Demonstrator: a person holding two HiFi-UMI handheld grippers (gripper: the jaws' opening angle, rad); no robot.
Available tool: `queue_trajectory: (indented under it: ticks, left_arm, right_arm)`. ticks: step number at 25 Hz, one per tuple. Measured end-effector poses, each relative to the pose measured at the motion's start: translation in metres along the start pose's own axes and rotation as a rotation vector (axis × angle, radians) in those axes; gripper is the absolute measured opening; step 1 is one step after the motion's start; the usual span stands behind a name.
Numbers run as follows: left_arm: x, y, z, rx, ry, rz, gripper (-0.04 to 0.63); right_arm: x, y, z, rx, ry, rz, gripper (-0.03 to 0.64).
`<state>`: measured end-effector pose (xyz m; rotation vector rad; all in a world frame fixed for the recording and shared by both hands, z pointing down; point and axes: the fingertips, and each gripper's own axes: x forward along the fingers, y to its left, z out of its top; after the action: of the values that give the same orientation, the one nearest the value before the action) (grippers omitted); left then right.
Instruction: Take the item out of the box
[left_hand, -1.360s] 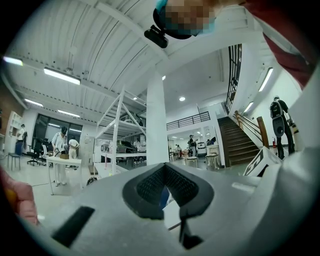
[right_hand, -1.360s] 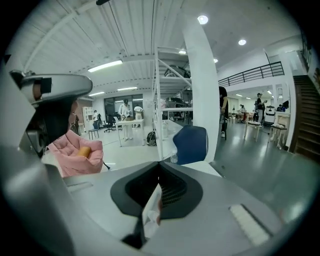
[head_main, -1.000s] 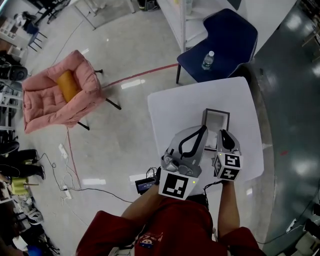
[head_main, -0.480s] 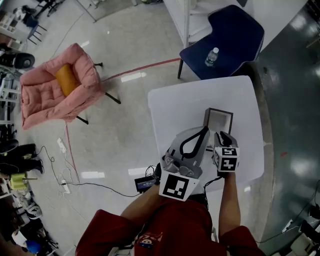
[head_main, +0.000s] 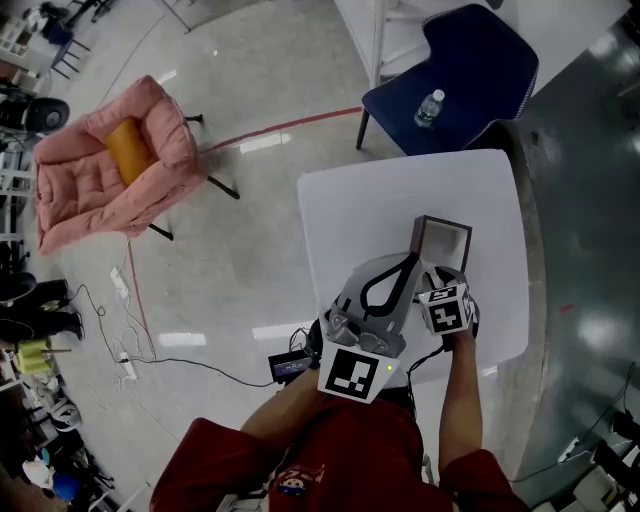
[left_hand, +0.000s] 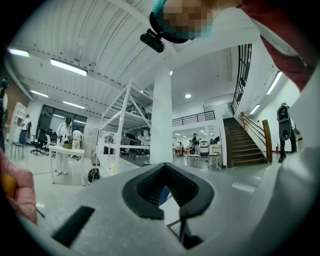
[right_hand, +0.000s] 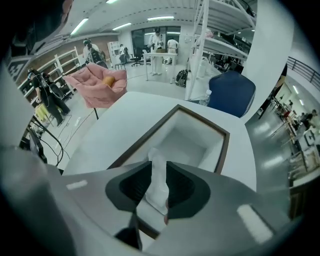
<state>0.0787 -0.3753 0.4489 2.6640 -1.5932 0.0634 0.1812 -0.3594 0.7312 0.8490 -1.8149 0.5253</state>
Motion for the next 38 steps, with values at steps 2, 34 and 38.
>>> queue_trajectory:
  ticks: [2,34,38]
  left_arm:
    - [0.001,0.004,-0.001,-0.004,-0.001,0.003,0.002]
    - [-0.009,0.054,-0.016,-0.048,0.010,0.061,0.002]
    - [-0.011,0.054,-0.015,-0.044,0.011,0.062,0.002]
  right_arm:
    - [0.004,0.003,-0.001,-0.024,0.032,0.012,0.094]
    - [0.048,0.007,-0.030,-0.213,0.518,-0.064,0.015]
    - [0.048,0.006,-0.030,-0.226,0.516,-0.076,0.008]
